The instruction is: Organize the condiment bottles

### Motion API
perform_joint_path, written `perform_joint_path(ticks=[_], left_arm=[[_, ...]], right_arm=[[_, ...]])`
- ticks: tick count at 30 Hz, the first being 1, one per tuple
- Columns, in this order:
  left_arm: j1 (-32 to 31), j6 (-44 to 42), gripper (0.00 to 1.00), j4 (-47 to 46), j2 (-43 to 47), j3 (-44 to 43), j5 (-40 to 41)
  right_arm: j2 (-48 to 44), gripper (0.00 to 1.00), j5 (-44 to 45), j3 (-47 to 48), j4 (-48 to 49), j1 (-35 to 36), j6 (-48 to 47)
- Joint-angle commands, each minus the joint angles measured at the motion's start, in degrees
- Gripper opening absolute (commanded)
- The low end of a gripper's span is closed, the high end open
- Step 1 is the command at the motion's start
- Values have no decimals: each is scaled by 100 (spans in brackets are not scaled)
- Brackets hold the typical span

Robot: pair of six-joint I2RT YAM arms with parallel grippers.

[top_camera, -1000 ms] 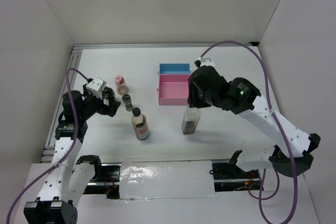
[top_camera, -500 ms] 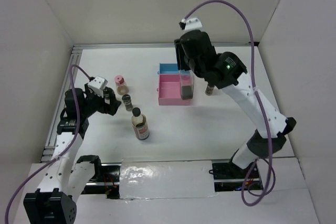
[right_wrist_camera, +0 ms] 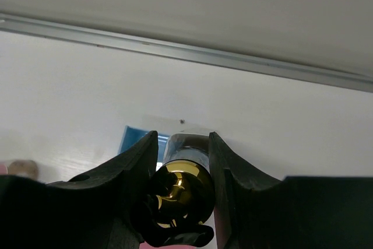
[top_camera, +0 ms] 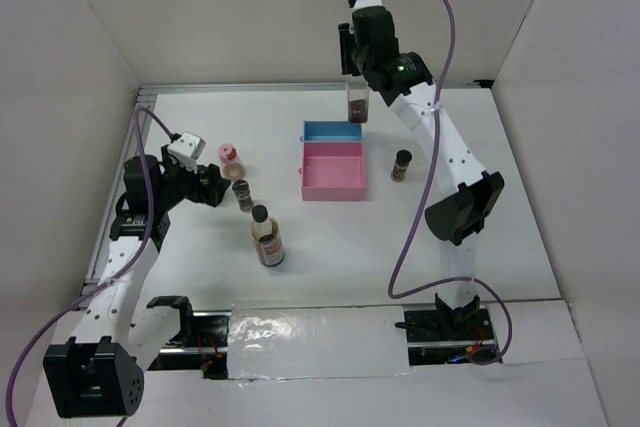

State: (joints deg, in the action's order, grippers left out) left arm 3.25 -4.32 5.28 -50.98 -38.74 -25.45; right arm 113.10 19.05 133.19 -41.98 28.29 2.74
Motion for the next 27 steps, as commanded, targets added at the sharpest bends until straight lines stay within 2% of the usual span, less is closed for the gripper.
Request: perform_joint_path(ticks=[1, 12, 27], left_arm=[[18, 1, 99, -343, -228, -178, -57], [97, -34, 99, -475, -834, -309, -38], [124, -34, 99, -668, -826, -283, -91]], right_arm=[[71, 0, -314, 778, 1077, -43, -143], [98, 0, -393, 279, 1420, -96, 103], [336, 0, -551, 120, 1710, -201, 200]])
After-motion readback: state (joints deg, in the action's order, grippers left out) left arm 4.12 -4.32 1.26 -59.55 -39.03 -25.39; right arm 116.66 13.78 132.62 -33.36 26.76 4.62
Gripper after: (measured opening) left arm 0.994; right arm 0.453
